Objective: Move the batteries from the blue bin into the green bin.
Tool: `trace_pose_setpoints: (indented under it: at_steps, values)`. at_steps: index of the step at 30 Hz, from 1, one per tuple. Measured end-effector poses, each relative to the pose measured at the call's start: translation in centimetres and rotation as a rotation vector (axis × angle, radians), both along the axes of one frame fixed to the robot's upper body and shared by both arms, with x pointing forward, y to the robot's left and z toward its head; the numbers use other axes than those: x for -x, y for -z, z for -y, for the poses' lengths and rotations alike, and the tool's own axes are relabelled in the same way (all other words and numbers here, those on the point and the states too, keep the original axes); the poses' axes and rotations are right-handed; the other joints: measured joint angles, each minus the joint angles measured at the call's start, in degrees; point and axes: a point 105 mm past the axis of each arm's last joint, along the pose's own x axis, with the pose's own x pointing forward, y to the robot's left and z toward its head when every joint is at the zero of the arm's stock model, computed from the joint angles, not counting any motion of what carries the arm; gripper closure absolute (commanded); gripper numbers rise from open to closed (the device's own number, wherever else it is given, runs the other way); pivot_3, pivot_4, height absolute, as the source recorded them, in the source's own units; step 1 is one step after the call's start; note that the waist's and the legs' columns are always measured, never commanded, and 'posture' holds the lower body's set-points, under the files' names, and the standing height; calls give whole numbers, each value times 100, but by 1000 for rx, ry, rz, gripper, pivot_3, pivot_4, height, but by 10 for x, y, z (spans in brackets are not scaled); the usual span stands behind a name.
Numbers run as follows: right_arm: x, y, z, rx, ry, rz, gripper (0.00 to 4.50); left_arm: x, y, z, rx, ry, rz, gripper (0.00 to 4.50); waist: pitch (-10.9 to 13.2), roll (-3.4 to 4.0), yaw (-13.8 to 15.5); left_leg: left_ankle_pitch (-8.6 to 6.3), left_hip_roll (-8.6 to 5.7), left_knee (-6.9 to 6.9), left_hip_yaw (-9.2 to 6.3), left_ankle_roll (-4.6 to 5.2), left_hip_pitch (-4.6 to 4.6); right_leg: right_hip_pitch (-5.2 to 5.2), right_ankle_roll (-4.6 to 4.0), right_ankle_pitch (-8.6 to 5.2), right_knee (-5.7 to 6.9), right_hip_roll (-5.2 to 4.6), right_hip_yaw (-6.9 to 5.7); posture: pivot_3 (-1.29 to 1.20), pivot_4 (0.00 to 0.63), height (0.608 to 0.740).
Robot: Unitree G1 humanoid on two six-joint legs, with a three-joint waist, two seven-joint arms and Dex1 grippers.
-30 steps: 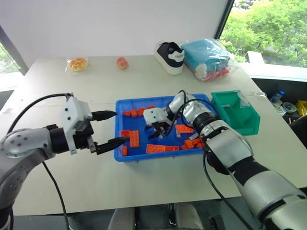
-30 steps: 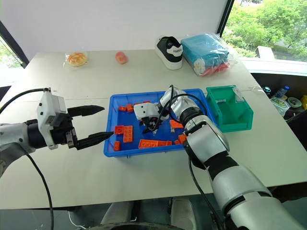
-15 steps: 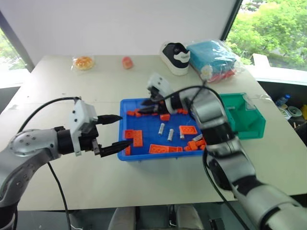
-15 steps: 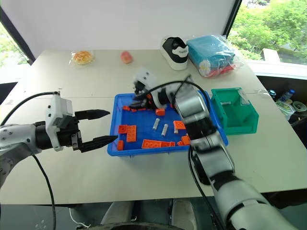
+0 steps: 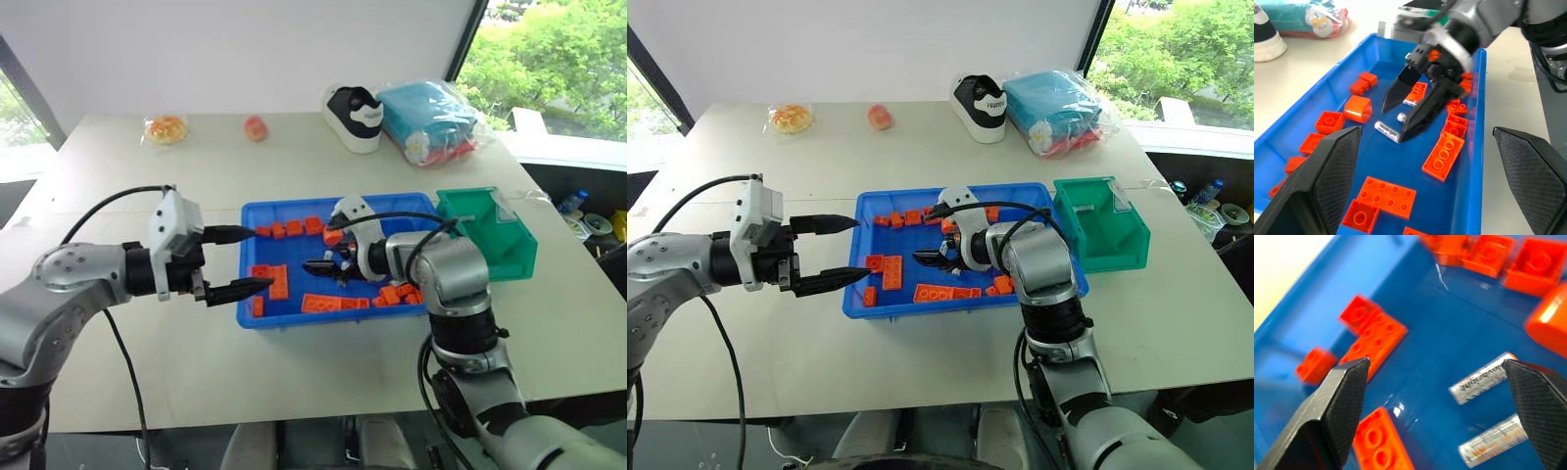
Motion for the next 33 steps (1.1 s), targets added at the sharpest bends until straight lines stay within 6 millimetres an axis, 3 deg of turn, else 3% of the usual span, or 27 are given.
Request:
trace_pose_setpoints:
  at_steps: [6,9,18,21,27,33]
  values:
    - [-12,19,9,6,115,-98,65,-1,2,1,0,-3,0,0,0,0,1,0,0,-1,0,0,0,-11,-6,-4,-1,0,0,0,150,707]
    - [-16,20,9,6,127,-95,65,-1,2,1,1,-5,1,0,0,0,-21,0,-1,-2,-2,1,0,7,-5,-4,0,1,1,0,150,707]
    - [-21,25,-14,34,37,-27,65,1,4,3,3,-12,8,0,-2,-3,-106,0,5,-8,-11,2,6,3,4,-12,-1,3,0,0,150,707]
    - [-22,29,-16,89,-14,28,913,1,3,3,2,-12,10,0,-3,-5,-124,0,5,-10,-12,2,8,4,4,-12,-1,3,0,0,150,707]
    - [-21,37,-13,159,-85,108,3966,1,2,2,1,-12,16,0,-7,-10,-125,0,8,-12,-13,2,10,10,9,-14,-1,3,1,0,150,707]
    - [-21,37,-14,166,-109,127,3966,0,-2,2,1,-12,31,0,-7,-11,-121,0,9,-12,-14,2,10,5,8,-15,-3,3,0,0,150,707]
